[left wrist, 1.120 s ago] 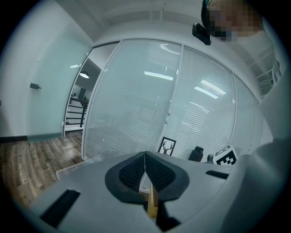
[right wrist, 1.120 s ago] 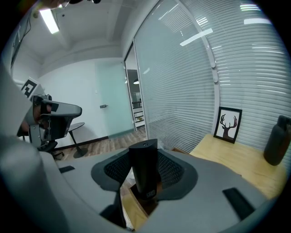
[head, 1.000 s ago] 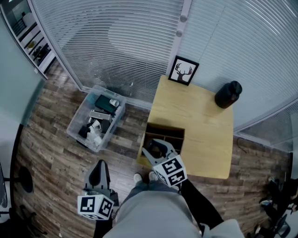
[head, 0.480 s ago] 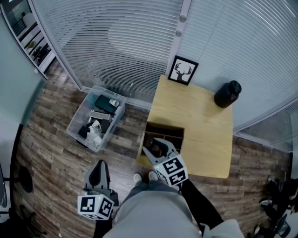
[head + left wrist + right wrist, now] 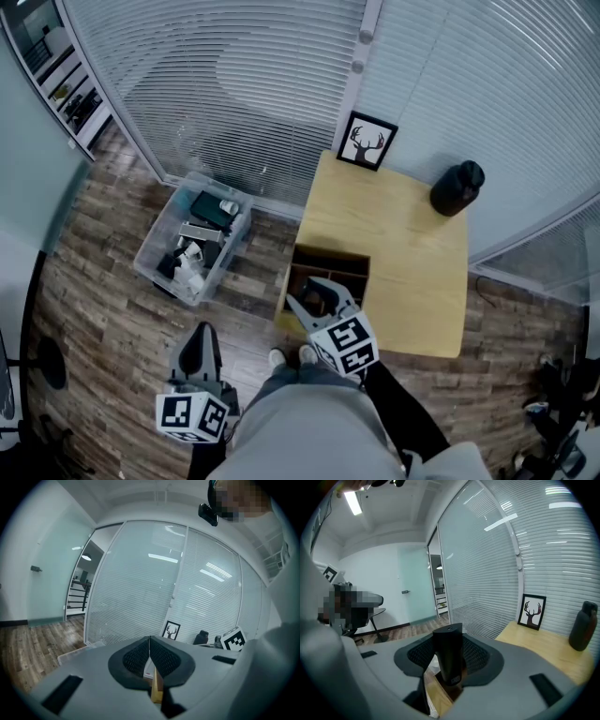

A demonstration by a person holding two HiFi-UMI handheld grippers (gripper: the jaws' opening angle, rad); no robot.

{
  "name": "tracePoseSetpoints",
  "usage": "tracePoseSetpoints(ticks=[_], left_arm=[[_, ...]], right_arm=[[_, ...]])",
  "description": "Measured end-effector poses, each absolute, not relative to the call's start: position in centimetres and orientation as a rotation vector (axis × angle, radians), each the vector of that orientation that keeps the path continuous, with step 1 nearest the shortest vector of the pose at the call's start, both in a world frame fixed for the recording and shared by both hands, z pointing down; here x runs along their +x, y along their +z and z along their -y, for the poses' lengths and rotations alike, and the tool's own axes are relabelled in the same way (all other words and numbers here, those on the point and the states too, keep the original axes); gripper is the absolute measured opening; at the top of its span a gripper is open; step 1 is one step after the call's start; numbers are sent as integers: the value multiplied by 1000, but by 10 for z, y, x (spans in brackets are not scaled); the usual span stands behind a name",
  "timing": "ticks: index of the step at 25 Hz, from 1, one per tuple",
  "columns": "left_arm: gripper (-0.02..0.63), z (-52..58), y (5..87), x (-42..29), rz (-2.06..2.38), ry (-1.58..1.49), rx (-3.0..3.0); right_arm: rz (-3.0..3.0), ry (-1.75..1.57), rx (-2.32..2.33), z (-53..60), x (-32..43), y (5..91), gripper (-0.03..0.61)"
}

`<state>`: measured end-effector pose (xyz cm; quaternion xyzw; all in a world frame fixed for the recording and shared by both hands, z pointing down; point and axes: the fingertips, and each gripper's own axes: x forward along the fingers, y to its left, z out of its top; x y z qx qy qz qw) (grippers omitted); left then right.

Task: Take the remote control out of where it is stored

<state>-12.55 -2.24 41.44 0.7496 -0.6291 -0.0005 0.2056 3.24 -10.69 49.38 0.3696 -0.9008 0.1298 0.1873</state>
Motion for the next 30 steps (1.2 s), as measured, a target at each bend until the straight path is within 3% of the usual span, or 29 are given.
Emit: tracePoseSetpoints(ticks=[30], left_arm=[[9, 23, 414, -119, 1741, 3, 2101]], right_arm=[[2551, 381, 1078, 103, 42, 482, 176]])
